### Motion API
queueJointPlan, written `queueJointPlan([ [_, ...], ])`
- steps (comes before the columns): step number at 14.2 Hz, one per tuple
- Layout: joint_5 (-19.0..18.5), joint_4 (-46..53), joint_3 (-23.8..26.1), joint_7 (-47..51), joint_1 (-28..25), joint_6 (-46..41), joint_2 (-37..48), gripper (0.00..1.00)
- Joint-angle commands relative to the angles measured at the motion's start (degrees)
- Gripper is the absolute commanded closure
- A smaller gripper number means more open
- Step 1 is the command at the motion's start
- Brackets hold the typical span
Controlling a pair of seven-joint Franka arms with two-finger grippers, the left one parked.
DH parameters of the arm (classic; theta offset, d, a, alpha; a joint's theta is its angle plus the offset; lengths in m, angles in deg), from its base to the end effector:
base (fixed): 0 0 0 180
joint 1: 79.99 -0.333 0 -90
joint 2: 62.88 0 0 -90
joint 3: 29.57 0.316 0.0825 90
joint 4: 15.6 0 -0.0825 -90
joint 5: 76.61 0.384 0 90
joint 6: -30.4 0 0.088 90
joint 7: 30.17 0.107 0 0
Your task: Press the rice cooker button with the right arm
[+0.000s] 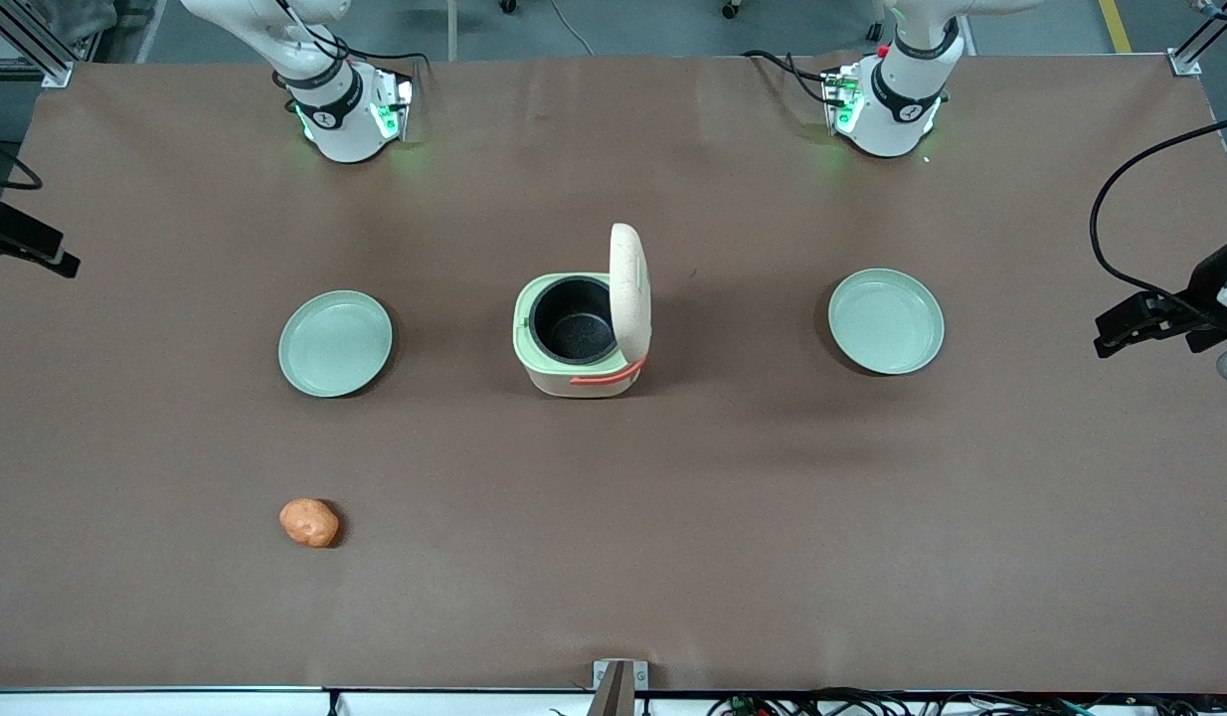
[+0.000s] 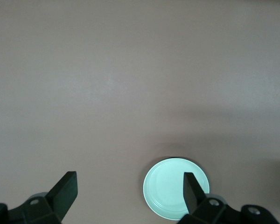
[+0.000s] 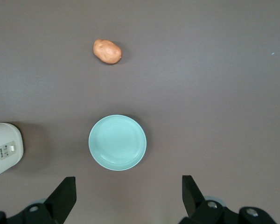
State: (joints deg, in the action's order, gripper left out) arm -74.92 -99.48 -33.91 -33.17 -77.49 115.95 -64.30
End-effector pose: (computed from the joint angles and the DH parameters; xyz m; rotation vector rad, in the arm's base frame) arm 0.5512 -0.0621 0.6540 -3.1129 0.1006 -0.0106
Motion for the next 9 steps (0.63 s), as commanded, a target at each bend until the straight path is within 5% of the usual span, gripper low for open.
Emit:
queueJointPlan([
  [1,-1.78,-9.25,1.61,-0.44,0.23,6.09,7.02,0.0],
  [9,-1.34,-12.18,1.17,-0.26,0.75,7.44,9.06,0.0],
])
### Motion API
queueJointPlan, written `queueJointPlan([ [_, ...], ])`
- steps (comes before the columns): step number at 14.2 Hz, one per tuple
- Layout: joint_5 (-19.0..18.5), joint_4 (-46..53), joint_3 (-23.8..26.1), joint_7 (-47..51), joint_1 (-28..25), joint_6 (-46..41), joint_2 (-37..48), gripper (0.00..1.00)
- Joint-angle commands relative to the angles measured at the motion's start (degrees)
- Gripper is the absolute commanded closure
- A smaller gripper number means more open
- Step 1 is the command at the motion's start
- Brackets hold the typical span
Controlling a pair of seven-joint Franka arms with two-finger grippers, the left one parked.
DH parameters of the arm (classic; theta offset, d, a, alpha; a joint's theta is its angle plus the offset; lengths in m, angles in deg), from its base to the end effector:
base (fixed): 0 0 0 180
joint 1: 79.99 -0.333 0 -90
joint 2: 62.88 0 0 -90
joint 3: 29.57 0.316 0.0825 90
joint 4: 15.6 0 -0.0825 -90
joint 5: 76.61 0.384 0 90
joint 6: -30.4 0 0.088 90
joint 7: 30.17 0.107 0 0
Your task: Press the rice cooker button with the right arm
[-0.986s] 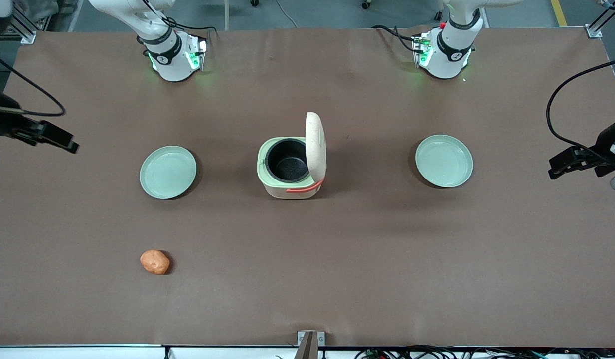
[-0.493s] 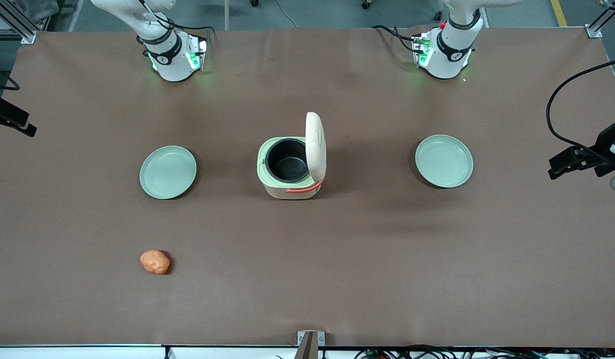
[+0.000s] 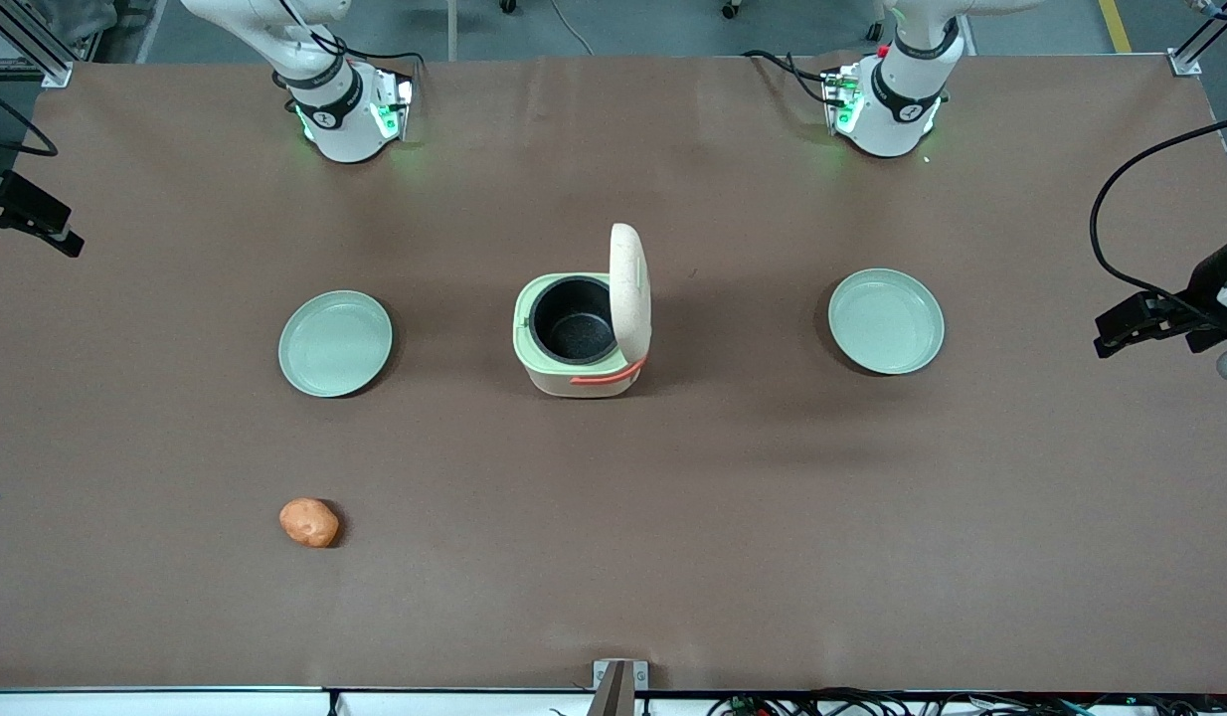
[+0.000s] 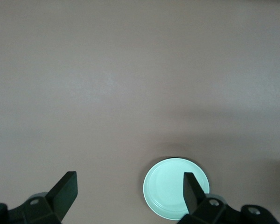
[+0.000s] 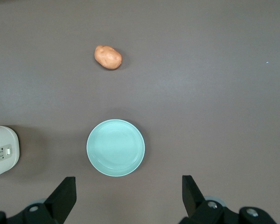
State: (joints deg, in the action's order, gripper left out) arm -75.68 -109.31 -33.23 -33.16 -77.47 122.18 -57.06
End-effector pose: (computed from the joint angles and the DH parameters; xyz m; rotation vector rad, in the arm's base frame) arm 0.5228 -0.0568 0.6514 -3.1213 0.0867 -0.1082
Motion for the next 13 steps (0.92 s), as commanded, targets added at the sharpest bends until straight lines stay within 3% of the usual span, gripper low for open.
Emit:
queueJointPlan([
  [1,-0.67,-2.53,0.49,-0.27,0.73,1.38,1.91,0.0],
  [13,-1.02,-2.18,0.58,0.08,0.73,2.26,1.48,0.0],
])
